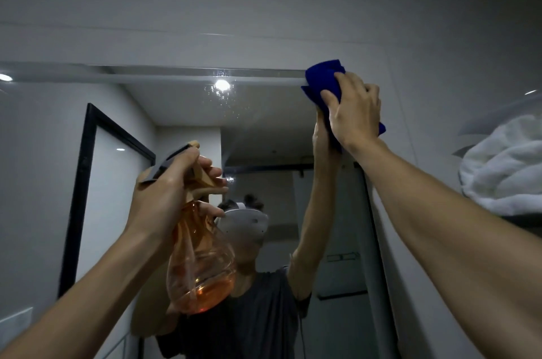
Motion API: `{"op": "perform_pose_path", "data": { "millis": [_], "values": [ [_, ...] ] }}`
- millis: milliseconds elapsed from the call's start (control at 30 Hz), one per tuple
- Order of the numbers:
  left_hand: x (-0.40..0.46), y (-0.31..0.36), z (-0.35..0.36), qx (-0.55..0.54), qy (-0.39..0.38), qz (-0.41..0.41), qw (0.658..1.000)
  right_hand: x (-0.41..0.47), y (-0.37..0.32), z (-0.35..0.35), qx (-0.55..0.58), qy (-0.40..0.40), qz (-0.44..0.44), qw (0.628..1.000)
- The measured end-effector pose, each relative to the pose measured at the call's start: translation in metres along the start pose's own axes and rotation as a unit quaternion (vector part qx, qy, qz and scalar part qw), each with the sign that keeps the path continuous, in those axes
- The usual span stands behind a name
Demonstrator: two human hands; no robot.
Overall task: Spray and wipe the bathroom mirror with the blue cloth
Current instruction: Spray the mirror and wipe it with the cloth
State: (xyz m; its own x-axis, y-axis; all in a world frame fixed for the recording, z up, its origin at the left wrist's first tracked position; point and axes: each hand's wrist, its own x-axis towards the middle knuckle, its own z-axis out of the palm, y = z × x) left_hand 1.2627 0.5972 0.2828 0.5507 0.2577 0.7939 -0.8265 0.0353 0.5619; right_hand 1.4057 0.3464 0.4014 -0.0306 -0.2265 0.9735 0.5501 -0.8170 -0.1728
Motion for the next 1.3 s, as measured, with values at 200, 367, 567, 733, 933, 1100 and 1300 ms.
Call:
{"op": "perform_pose_path", "data": {
  "millis": [200, 367, 567, 733, 933, 1100, 1300],
  "values": [
    [0.003, 0.012, -0.008, -0.006, 0.014, 0.014, 1.0, 0.005, -0.082, 0.024, 0.07, -0.029, 0.014, 0.997],
    [-0.003, 0.017, -0.023, -0.025, 0.01, 0.003, 1.0, -0.085, -0.117, 0.024, 0.046, -0.07, -0.25, 0.965],
    [-0.011, 0.015, -0.032, -0.001, 0.007, 0.0, 1.0, -0.095, -0.085, 0.025, -0.05, -0.054, -0.356, 0.931],
    [-0.006, 0.012, -0.03, 0.011, 0.003, 0.008, 1.0, -0.037, -0.04, 0.016, -0.075, -0.036, -0.178, 0.981],
    [-0.001, 0.012, -0.03, 0.007, 0.004, 0.011, 1.0, 0.005, -0.019, 0.013, -0.051, -0.06, -0.014, 0.997],
    [-0.008, 0.013, -0.04, 0.008, 0.017, 0.011, 1.0, -0.022, -0.072, 0.026, -0.016, -0.069, -0.057, 0.996],
    [-0.028, 0.022, -0.052, 0.004, 0.025, 0.0, 1.0, -0.142, -0.14, 0.033, -0.025, -0.132, -0.27, 0.953]
  ]
}}
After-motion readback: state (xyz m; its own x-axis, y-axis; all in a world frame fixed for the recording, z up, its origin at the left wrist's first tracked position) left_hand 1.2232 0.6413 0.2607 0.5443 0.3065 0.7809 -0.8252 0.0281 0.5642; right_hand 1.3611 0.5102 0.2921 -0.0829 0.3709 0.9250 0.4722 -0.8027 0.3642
